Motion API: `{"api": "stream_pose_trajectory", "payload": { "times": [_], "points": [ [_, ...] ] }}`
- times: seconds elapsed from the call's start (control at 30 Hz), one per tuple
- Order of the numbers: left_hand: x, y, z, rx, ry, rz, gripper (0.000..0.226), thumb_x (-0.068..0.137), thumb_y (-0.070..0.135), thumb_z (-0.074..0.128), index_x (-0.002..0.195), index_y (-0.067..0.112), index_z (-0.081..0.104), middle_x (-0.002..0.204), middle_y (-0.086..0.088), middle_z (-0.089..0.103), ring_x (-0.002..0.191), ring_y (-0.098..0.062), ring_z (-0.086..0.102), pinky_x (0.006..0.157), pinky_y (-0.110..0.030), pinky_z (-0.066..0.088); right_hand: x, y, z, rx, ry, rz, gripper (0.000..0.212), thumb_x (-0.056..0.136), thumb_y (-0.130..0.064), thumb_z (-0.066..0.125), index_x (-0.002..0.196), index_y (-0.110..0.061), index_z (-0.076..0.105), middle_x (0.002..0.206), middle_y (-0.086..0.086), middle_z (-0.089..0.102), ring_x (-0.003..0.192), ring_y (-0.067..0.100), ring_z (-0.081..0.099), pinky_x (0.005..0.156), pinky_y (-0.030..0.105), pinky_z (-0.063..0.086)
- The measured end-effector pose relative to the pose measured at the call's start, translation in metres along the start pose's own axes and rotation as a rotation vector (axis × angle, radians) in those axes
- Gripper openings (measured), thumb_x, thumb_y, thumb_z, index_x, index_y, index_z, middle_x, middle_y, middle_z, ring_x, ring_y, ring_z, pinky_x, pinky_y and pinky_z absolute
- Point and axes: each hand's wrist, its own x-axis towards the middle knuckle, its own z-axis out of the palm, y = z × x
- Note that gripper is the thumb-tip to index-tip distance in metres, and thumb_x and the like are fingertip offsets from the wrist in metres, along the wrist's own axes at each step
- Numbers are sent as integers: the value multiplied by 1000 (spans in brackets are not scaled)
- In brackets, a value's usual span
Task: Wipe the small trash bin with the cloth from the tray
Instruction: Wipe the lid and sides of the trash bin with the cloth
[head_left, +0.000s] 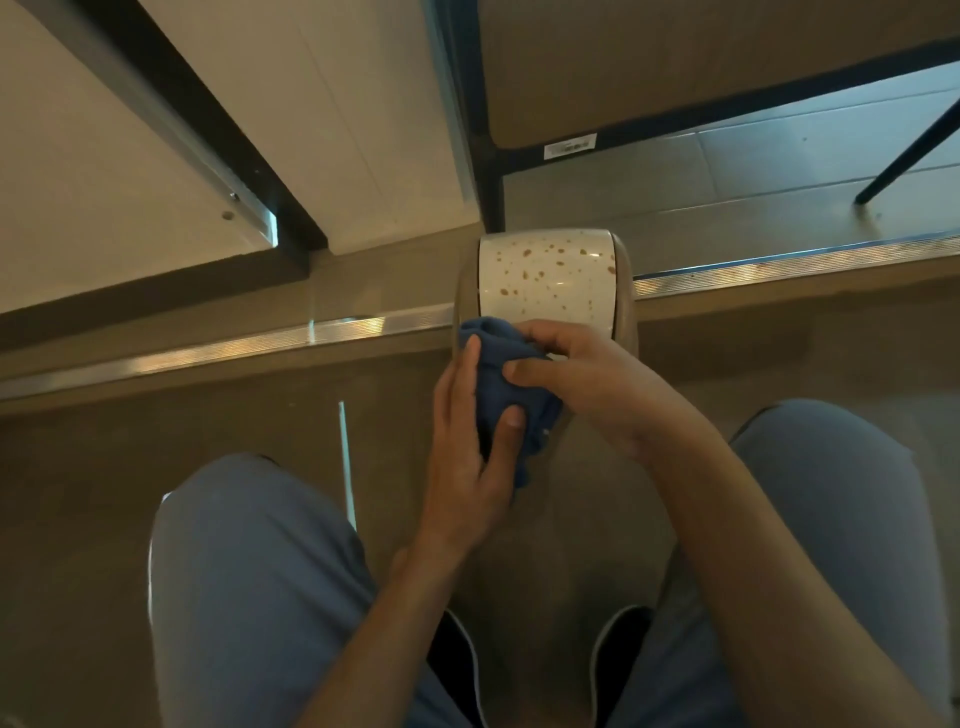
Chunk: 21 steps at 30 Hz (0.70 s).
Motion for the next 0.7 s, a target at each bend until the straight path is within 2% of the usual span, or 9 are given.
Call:
{"api": "stream_pose_trajectory", "payload": {
  "times": [0.1,0.2,0.27,0.33,0.4,0.5,0.57,0.7],
  "points": [
    [2,7,1,30,55,-11,61,103,27,53,158,24,25,149,0,36,134,5,41,102,-10,40,1,-8,4,-77,62,-58,24,97,-13,65,118,-24,68,105,-3,72,97,13,71,81,30,63],
    [15,11,-4,36,123,2,59,102,23,54,156,19,31,144,1,42,126,13,44,95,-6,41,6,-15,3,-242,160,-157,30,98,-29,65,128,-29,65,108,-8,69,100,9,68,86,32,61],
    [26,10,-10,16,153,-20,57,103,25,54,156,20,32,148,8,42,132,9,44,102,-12,42,12,-16,-2,-305,296,-233,30,100,-36,60,129,-29,64,106,-10,67,99,8,66,87,35,60],
    [35,8,-17,-28,179,-56,54,105,29,51,156,26,33,153,10,42,138,1,42,112,-25,43,16,-19,-12,-351,452,-301,29,103,-35,55,128,-25,66,106,-12,65,96,4,64,84,28,56],
    [44,5,-23,-65,214,-76,51,106,29,50,155,28,34,154,10,43,139,-2,43,115,-33,42,19,-19,-24,-382,574,-340,28,105,-32,52,126,-22,67,107,-12,64,96,0,61,83,23,52],
    [58,1,-29,-67,224,-69,49,106,28,50,153,30,36,152,10,44,138,-3,44,115,-36,42,32,-14,-38,-497,658,-370,28,106,-29,49,124,-18,68,118,-3,66,111,14,60,96,35,51],
    [70,-1,-30,-41,204,-48,49,106,27,49,153,28,36,152,9,43,138,-3,43,115,-31,40,45,-10,-40,-605,671,-356,30,106,-29,47,126,-18,66,129,3,62,120,23,56,102,42,47],
    [91,-2,-26,-47,159,-12,48,107,22,48,153,23,34,147,13,40,135,3,39,109,-8,33,67,-9,-40,-750,675,-332,35,107,-30,41,133,-19,62,140,5,55,133,26,46,111,49,39]
  ]
}}
